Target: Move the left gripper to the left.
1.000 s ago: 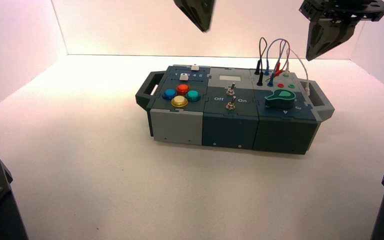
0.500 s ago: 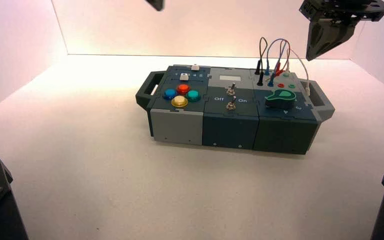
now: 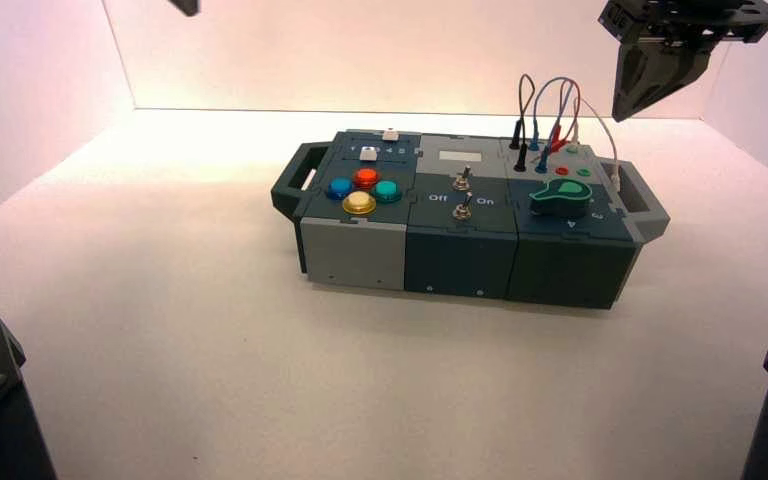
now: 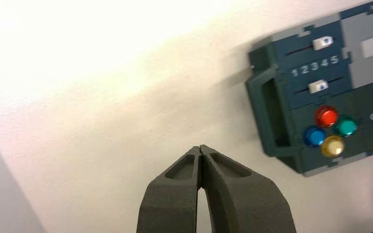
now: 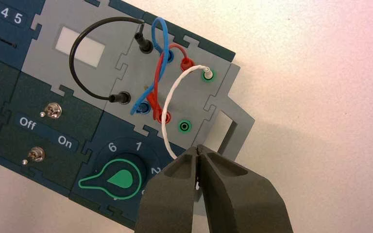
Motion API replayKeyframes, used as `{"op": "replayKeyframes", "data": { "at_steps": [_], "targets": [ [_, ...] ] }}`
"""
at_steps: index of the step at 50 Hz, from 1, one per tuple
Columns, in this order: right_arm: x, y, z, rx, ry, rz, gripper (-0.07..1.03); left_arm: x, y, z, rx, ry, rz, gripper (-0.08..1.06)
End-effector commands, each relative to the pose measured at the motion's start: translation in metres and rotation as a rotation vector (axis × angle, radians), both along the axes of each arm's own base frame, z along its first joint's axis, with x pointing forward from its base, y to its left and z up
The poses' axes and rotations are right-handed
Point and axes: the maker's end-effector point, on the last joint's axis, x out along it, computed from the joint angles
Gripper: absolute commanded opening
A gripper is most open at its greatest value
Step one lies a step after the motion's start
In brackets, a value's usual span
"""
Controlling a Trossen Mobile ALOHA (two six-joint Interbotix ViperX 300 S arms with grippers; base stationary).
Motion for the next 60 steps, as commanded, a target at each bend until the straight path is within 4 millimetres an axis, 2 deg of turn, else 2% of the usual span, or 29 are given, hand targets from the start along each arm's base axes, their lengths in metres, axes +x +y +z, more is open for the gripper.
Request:
{"op": "replayKeyframes", "data": {
  "at_steps": [1,2,8,20,60],
  "targets": [
    [0.005,0.002,0.009,0.006,-0.033,0.001,-0.02,0.006,0.016,0.021,0.002,-0.062,0.007,-0.03],
    [0.005,0.002,0.009,0.006,-0.033,0.001,-0.02,0.008,0.025,0.021,0.005,-0.063,0.011,-0.03],
    [0.005,0.002,0.01,0.006,-0.036,0.001,-0.02,0.01,0.042,0.021,0.005,-0.068,0.042,-0.03],
    [0.005,0.001,0.012,0.007,-0.042,-0.001,-0.02,0.013,0.065,0.02,0.006,-0.066,0.096,-0.03],
    [0.006,0.002,0.013,0.007,-0.047,0.001,-0.02,0.015,0.067,0.017,-0.001,-0.067,0.105,-0.03]
  ]
}}
